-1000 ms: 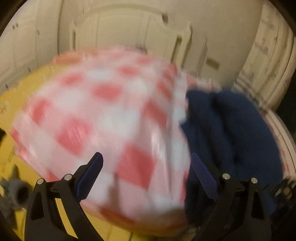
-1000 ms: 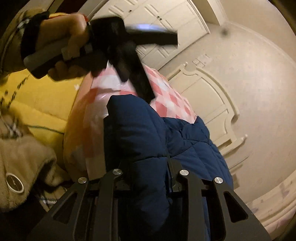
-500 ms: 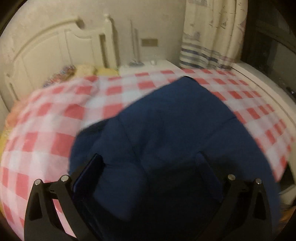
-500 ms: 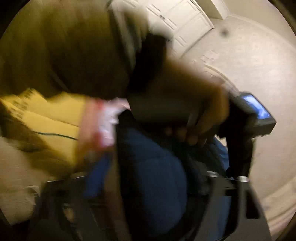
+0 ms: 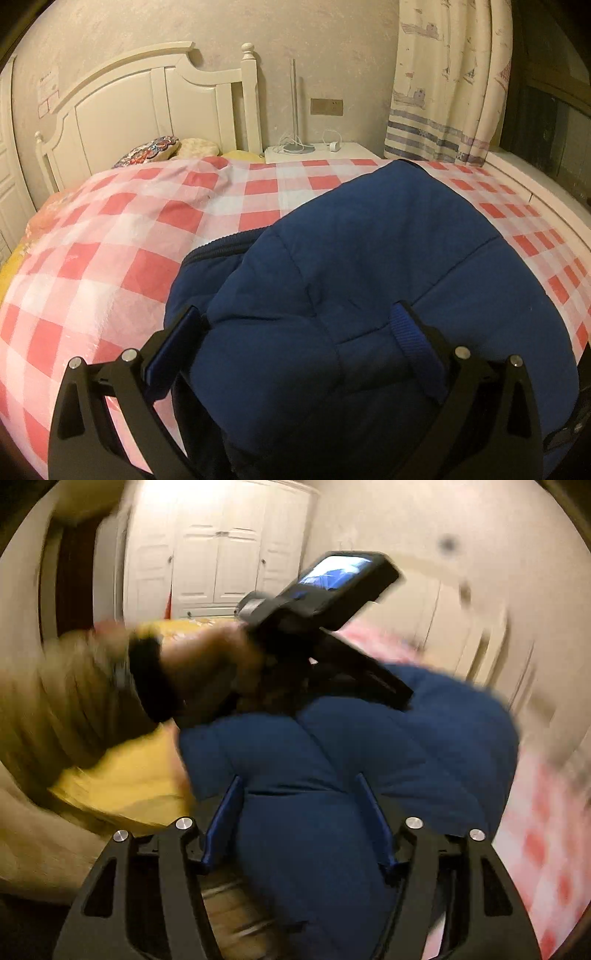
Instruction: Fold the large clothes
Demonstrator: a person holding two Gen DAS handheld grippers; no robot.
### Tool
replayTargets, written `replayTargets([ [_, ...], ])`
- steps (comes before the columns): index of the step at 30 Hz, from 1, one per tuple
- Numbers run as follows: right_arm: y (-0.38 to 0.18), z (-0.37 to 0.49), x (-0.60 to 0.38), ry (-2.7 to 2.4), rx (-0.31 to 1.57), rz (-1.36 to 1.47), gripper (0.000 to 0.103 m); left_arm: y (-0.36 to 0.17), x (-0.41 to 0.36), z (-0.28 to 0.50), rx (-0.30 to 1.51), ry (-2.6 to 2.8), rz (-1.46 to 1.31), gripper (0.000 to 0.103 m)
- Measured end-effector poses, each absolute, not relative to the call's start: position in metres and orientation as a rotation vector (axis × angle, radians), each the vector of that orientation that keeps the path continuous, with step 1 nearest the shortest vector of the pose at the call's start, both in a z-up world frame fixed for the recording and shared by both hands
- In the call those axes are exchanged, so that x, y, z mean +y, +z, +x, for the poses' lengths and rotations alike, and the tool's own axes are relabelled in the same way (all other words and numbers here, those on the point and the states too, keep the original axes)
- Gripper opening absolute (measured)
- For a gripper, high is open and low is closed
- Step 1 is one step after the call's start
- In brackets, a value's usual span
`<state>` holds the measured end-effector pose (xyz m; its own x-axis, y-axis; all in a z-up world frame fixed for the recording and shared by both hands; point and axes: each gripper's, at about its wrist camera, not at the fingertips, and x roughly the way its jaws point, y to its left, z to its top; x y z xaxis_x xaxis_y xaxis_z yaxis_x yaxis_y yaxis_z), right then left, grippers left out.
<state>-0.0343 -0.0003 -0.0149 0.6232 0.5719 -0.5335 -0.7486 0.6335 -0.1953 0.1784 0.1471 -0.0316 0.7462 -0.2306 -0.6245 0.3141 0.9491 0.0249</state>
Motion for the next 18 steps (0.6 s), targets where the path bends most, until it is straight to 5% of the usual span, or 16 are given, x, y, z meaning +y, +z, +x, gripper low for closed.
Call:
replayTargets([
  [8, 0.047, -0.015, -0.058, 0.738, 0.449, -0.262, 0.063, -0.032, 0.145, 0.179, 0.665, -0.290, 0.139, 0.101],
  [18, 0.017, 0.020, -0.072, 0.728, 0.577, -0.201, 0.064, -0.031, 0.145, 0.178, 0.659, -0.286, 0.145, 0.101],
])
